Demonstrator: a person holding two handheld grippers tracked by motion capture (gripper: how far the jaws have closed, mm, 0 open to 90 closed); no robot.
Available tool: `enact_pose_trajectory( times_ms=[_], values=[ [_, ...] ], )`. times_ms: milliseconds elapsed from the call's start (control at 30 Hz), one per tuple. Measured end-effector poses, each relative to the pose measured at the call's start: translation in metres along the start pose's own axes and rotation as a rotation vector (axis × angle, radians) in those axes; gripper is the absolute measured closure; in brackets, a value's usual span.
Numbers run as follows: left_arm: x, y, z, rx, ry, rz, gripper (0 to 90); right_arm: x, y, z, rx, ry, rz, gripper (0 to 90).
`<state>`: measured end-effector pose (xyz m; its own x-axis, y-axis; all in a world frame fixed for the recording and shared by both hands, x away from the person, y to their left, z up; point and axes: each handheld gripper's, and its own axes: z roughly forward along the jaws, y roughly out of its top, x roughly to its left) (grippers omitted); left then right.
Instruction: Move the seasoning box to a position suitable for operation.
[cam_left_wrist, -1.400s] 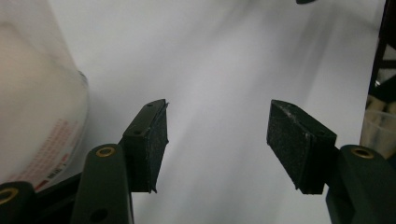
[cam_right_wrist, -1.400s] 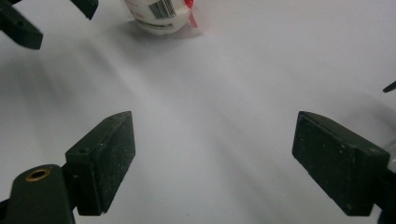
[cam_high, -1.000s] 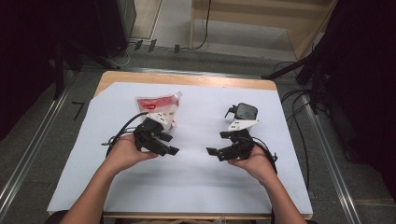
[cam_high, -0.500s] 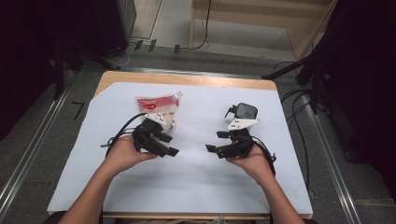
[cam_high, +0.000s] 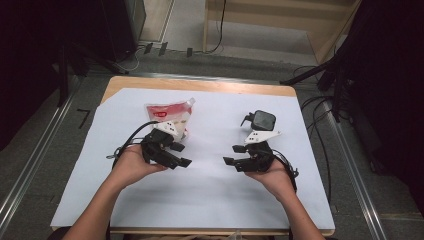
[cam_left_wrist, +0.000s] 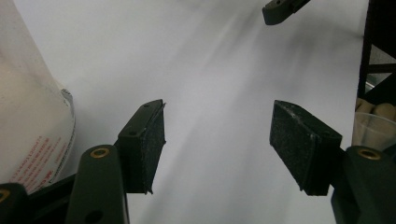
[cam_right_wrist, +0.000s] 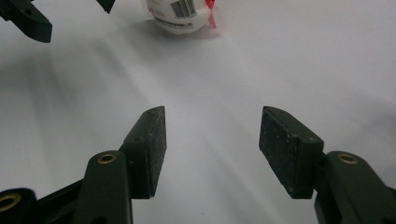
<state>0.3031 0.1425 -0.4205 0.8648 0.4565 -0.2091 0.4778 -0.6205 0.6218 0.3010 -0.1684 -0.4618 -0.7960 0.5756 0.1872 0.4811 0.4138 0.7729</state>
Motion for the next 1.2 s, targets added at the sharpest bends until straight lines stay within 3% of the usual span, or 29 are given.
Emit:
enact_pose_trajectory(
  times_ms=[333,500,700,1200],
  values=[
    [0.0,-0.003,-0.004,-0.012,0.003,0.005,36.8,-0.002,0.001,-0.004,-0.011,-0.043,0.023,44.7],
    [0.0,-0.003,-0.007,-0.015,0.004,0.007,36.8,-0.009,0.0,-0.006,-0.015,-0.101,0.024,42.8],
    [0.0,-0.004,-0.007,-0.008,0.006,0.011,36.8,-0.023,-0.003,-0.018,-0.033,-0.162,0.116,40.0],
    [-0.003,-0.002,-0.003,0.004,0.005,0.022,36.8,-0.045,-0.013,-0.035,-0.054,-0.368,0.237,22.5]
  ],
)
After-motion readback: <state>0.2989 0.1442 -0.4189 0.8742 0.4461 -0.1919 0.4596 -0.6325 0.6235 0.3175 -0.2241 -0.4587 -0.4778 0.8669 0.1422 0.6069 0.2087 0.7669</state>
